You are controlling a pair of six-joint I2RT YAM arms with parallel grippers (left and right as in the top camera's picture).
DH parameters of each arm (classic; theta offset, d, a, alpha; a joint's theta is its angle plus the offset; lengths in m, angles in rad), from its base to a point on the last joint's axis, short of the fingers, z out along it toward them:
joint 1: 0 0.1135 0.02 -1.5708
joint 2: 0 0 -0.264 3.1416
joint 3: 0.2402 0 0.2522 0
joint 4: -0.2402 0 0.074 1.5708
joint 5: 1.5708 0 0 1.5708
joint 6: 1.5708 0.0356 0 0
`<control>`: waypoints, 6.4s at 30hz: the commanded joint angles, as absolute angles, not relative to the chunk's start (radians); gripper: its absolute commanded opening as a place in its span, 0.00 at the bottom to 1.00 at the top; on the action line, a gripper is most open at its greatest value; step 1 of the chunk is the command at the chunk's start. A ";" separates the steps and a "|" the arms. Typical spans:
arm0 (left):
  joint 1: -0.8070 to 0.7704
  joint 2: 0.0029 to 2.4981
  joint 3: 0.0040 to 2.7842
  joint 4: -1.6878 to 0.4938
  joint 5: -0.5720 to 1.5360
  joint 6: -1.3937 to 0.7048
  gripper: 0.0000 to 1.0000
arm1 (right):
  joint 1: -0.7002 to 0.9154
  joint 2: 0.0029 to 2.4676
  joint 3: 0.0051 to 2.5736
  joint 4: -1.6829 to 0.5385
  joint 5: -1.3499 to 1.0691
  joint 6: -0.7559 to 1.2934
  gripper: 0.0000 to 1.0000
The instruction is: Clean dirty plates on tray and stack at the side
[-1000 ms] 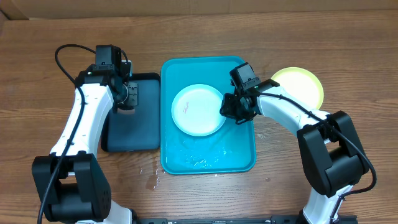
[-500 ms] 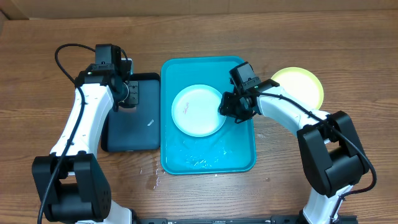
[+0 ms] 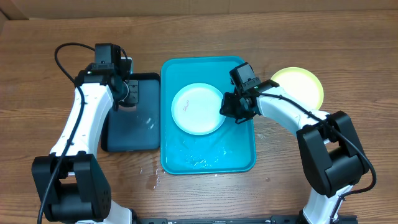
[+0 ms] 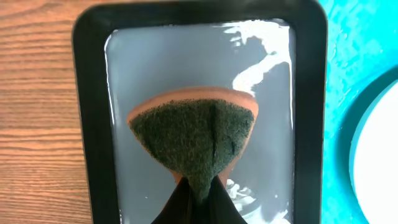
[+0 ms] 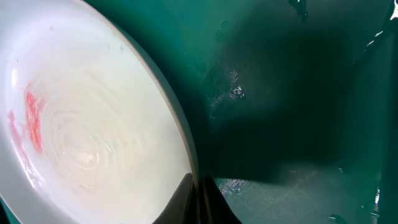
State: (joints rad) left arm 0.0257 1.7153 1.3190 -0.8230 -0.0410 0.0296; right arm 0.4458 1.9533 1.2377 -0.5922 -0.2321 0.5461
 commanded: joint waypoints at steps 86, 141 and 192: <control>-0.291 2.092 1.414 -0.867 0.575 -0.163 0.04 | 0.511 1.946 1.230 -0.570 -0.176 0.520 0.05; -0.294 1.897 1.346 -0.717 0.508 -0.224 0.04 | 0.511 1.946 1.230 -0.566 -0.176 0.520 0.10; -0.214 2.024 1.492 -0.942 0.445 -0.121 0.04 | 0.511 1.946 1.230 -0.558 -0.177 0.520 0.04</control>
State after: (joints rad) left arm -0.2028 2.0567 1.4845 -0.9226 0.5816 -0.1417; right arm 0.5049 1.9533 1.2358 -0.5674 -0.1680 0.5228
